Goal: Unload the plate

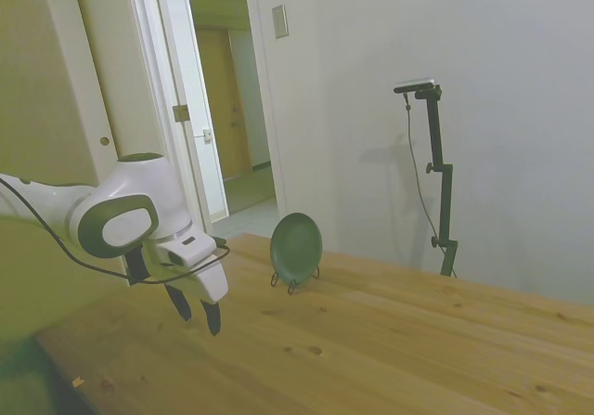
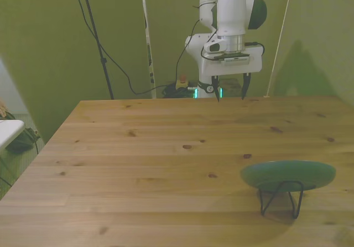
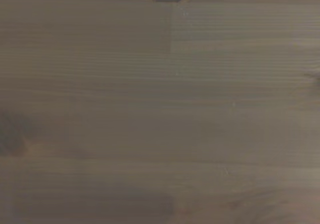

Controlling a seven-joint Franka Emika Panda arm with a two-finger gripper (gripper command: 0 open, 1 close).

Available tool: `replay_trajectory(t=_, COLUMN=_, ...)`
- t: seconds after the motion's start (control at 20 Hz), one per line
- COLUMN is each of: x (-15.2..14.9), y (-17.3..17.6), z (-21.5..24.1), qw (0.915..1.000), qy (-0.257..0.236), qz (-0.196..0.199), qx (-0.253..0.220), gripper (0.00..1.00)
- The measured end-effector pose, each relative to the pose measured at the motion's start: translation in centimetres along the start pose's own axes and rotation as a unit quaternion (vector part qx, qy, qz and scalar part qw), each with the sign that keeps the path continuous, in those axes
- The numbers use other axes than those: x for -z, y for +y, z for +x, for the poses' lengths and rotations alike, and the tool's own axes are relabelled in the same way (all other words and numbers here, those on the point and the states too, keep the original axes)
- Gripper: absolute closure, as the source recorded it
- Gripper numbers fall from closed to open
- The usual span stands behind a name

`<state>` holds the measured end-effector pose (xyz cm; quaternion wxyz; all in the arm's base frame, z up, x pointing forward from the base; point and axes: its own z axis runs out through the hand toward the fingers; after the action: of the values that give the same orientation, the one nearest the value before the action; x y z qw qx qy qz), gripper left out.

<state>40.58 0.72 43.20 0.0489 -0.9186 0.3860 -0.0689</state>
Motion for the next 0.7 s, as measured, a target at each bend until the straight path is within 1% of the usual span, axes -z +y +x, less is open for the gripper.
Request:
replay_trajectory(t=0.1, x=-0.2, y=0.3, z=0.3, qw=0.9999, qy=-0.008, qz=-0.005, qx=-0.005, gripper=0.00)
replay_trajectory(t=0.15, x=-0.1, y=0.6, z=0.8, qw=0.9999, qy=-0.005, qz=-0.008, qx=-0.006, gripper=0.00)
replay_trajectory(t=0.25, x=0.8, y=1.1, z=2.3, qw=0.9997, qy=0.015, qz=-0.016, qx=-0.005, gripper=0.00)
replay_trajectory(t=0.4, x=2.4, y=1.5, z=4.7, qw=0.9991, qy=0.038, qz=-0.015, qx=-0.014, gripper=0.00)
replay_trajectory(t=0.55, x=4.0, y=1.0, z=7.4, qw=0.9980, qy=0.060, qz=-0.013, qx=-0.016, gripper=0.00)
replay_trajectory(t=0.7, x=5.0, y=-0.4, z=10.7, qw=0.9972, qy=0.072, qz=-0.005, qx=-0.016, gripper=0.00)
